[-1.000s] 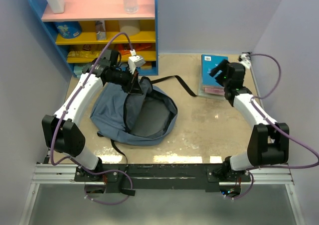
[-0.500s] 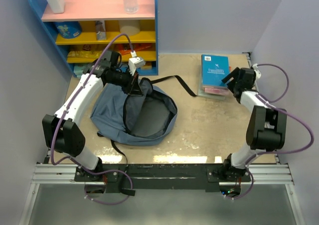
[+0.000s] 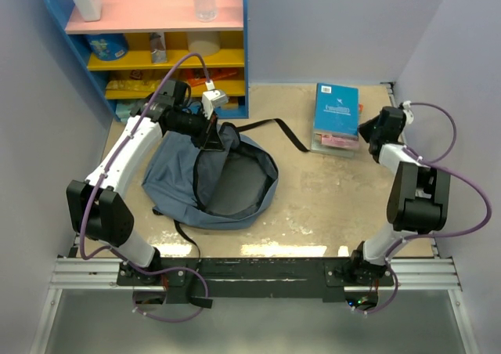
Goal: Pack the student bag
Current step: Place the book in the student bag, then adjust the book at the center of the board.
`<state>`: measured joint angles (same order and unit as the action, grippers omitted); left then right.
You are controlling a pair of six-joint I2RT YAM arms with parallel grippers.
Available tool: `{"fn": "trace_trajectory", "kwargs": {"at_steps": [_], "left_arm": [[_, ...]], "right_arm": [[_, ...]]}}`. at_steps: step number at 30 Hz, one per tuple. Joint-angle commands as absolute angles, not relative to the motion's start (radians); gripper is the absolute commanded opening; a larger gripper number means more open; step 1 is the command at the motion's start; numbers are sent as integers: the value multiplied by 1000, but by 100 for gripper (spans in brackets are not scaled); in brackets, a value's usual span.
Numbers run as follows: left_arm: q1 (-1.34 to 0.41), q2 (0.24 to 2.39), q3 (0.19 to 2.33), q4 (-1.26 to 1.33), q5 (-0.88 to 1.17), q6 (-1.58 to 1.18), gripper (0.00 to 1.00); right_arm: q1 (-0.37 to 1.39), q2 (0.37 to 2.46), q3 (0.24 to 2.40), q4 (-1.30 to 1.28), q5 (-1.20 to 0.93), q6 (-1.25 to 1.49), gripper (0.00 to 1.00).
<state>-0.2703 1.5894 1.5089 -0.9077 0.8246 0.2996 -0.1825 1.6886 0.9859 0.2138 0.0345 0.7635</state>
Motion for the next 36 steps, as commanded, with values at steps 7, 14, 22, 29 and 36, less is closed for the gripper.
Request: {"fn": "trace_trajectory", "kwargs": {"at_steps": [7,14,22,29,36], "left_arm": [[-265,1591,1506,-917,833,319,0],[-265,1591,1491,-913,844,314,0],[-265,1583,1480,-917,850,319,0],[-265,1589,1466,-913,851,327,0],[-265,1583,1450,-917,841,347,0]], "right_arm": [[-268,1605,861,187,14,793,0],[-238,1549,856,257,5,790,71],[-158,1621,1047,195,164,721,78],[-8,1764,1275,37,328,595,80],[173,1831,1357,9,514,515,80]]}}
